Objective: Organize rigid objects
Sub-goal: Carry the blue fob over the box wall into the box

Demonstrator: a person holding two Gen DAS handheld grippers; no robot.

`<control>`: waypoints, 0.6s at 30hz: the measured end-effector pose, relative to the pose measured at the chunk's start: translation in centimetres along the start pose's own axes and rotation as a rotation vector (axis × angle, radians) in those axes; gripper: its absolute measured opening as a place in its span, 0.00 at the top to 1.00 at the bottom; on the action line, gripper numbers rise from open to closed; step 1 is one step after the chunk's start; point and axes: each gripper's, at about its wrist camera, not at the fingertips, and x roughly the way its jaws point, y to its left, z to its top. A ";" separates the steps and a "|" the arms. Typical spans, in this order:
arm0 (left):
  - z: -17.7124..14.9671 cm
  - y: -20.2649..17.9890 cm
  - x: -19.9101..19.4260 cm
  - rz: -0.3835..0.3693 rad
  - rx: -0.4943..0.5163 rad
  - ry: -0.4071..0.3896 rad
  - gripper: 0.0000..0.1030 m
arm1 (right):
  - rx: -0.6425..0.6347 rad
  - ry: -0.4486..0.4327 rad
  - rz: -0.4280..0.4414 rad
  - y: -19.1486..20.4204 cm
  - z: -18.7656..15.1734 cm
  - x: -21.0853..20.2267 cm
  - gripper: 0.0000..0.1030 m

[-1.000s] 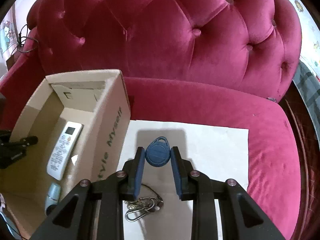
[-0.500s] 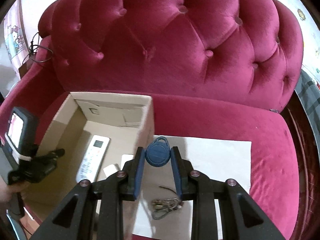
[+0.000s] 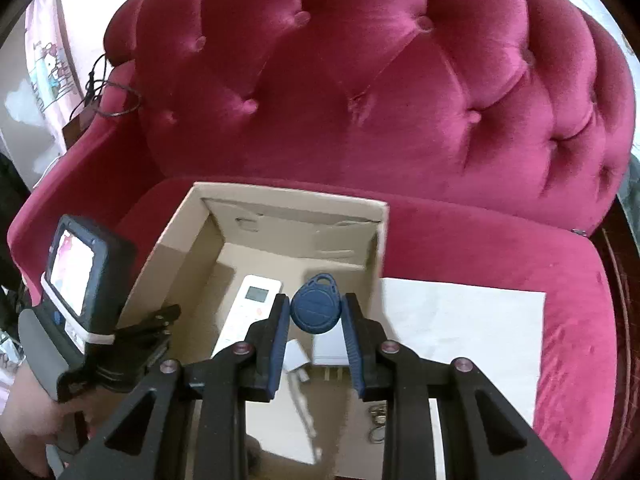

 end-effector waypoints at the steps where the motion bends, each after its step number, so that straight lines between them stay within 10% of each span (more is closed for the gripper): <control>1: 0.0 0.0 0.0 -0.002 -0.001 0.000 0.86 | -0.004 0.004 0.003 0.3 0.0 0.2 0.73; 18: -0.2 0.2 0.0 -0.009 -0.003 -0.002 0.86 | 0.002 0.160 0.025 3.9 -1.9 6.5 0.73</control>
